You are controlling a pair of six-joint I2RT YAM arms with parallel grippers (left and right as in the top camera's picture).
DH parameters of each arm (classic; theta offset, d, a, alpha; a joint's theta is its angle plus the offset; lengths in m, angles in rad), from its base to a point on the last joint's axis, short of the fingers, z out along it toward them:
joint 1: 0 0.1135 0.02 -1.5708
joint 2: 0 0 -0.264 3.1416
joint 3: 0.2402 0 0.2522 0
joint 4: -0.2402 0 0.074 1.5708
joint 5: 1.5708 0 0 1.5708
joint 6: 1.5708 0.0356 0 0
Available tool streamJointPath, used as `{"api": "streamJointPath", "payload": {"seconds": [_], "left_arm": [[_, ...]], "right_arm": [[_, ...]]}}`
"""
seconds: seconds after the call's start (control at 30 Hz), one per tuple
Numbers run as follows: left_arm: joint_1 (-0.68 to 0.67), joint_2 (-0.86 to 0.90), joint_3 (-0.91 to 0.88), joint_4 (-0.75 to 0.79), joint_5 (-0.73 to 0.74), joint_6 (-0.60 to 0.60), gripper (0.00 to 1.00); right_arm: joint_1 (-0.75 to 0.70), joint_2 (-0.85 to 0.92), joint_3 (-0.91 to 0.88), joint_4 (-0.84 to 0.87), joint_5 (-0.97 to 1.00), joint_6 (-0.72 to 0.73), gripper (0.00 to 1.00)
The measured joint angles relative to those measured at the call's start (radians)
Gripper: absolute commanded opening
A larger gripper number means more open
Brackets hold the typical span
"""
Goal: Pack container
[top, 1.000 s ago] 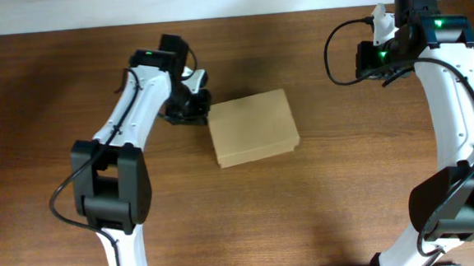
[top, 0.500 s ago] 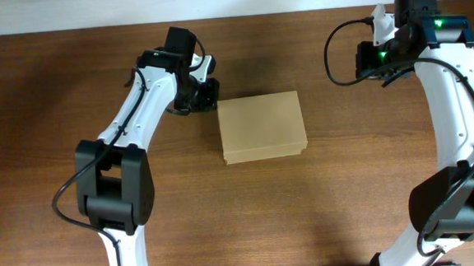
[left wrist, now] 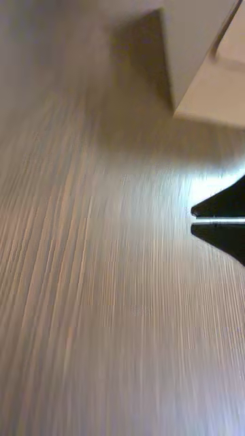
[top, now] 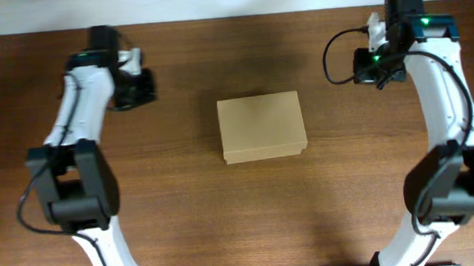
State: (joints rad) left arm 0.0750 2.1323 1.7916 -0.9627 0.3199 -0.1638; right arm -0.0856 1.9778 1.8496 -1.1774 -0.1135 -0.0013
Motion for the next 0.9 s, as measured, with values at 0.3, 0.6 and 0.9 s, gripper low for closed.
{"api": "streamJointPath", "payload": {"seconds": [0.3, 0.6, 0.9], "left_arm": [[0.074, 0.000, 0.000, -0.005, -0.017, -0.011, 1.00], [0.073, 0.000, 0.000, -0.005, -0.093, -0.013, 1.00], [0.073, 0.000, 0.000, 0.032, -0.124, -0.013, 1.00]], "right_arm": [[-0.001, 0.048, 0.000, 0.034, 0.009, 0.005, 0.99], [-0.001, 0.048, 0.000, 0.037, 0.012, 0.001, 0.99], [-0.001, 0.048, 0.000, 0.038, 0.012, 0.002, 0.99]]}}
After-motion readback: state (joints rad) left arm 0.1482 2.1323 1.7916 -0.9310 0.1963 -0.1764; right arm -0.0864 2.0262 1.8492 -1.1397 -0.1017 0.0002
